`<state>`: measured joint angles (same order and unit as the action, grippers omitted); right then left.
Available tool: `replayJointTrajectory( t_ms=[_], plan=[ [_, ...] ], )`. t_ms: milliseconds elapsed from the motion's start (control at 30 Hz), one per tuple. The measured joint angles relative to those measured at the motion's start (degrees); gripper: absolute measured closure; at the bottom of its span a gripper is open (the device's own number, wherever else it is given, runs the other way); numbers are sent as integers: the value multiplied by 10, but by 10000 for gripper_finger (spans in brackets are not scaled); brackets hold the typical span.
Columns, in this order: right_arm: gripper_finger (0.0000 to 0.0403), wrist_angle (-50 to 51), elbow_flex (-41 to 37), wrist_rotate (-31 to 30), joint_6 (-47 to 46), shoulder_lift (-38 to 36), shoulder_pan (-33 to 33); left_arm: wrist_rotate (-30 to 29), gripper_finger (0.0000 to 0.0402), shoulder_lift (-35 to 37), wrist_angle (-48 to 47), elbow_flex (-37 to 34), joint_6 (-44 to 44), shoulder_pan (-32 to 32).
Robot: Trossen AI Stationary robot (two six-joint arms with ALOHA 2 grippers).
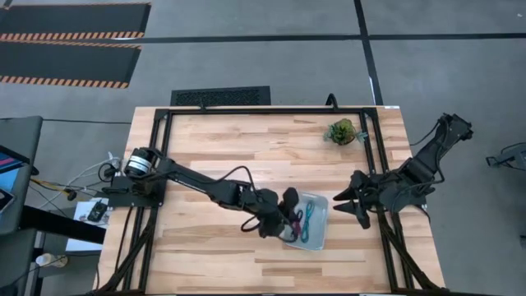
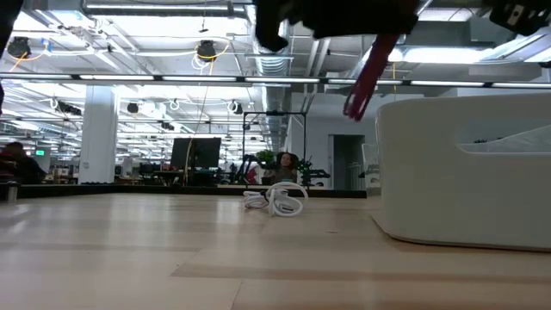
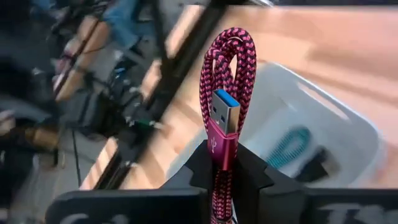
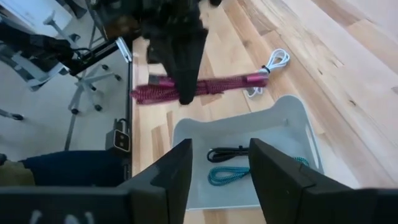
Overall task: Pick and place USB-C Cables
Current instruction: Put the pink charger cable into the gray bin
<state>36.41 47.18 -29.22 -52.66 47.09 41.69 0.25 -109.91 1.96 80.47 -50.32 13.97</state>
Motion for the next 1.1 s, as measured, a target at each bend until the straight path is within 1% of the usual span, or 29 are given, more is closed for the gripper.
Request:
replayJointTrajectory(
  t_ms=[67,133,200,300,367,433,533,700,833,933,1100],
  plan=[
    [224,-3,0,0,0,2,0,1,391,-13,16,1,-42,3],
    [226,0,0,0,0,3,0,2,391,-15,11,0,-67,4],
    [227,-2,0,0,0,2,0,19,386,-23,30,3,-86,5],
    [227,-1,0,0,1,2,0,21,385,-32,18,10,-101,9],
    [227,-1,0,1,5,3,0,20,391,-45,21,25,-113,10],
    [228,0,0,0,6,2,0,21,391,-47,3,40,-114,10],
    [230,0,0,-2,6,3,0,35,391,-60,12,62,-115,6],
    [231,1,0,-2,6,3,0,35,391,-97,-29,108,-128,5],
    [232,0,0,-4,6,3,0,16,391,-136,-78,158,-139,7],
    [232,0,0,-4,6,3,0,14,390,-163,-107,193,-150,7],
    [232,1,0,-4,6,3,0,11,390,-190,-149,225,-183,5]
  ],
)
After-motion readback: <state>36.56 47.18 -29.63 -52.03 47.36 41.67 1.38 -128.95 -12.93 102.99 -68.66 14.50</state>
